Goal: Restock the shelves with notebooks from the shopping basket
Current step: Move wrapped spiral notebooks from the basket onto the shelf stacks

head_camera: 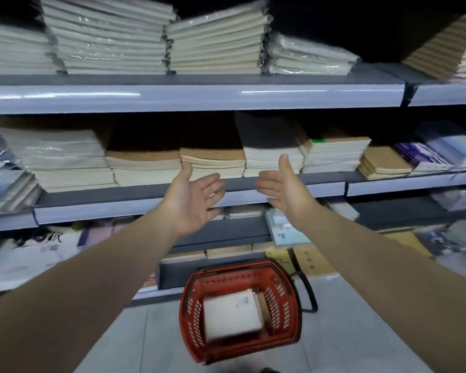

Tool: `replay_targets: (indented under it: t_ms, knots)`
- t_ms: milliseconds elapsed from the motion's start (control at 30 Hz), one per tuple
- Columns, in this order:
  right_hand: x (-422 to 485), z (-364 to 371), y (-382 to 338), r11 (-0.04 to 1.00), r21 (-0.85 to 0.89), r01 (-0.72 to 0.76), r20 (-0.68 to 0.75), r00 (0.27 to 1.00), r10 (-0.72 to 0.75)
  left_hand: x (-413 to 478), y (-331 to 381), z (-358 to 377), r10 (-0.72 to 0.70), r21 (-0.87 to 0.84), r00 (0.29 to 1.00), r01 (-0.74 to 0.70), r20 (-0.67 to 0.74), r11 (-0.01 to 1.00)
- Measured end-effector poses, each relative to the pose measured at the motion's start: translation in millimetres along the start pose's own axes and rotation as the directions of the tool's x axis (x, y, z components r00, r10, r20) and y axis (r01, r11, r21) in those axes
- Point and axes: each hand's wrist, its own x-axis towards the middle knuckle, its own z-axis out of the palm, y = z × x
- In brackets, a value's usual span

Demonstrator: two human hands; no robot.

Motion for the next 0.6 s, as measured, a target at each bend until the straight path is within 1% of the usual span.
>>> replay_targets:
  t_ms: [167,333,500,600]
  knots:
    - [2,-17,56,0.980,-0.074,-0.183,-0.024,0.983,0.182,22,-51,-13,-0.118,-0.049,0.993,0.117,-0.016,0.992]
    - [26,-30,102,0.950,-0.072,-0.304,-0.052,0.952,0.300,49,-100,-22,-0.234,-0.077,0.971,0.231,-0.038,0.970]
    - [49,-35,144,0.906,-0.078,-0.416,0.005,0.909,0.417,74,-126,-33,-0.247,-0.064,0.964,0.242,-0.095,0.968]
    - [68,-37,170,0.905,-0.113,-0.410,0.019,0.910,0.414,95,-140,-40,-0.267,-0.072,0.958,0.261,-0.103,0.963]
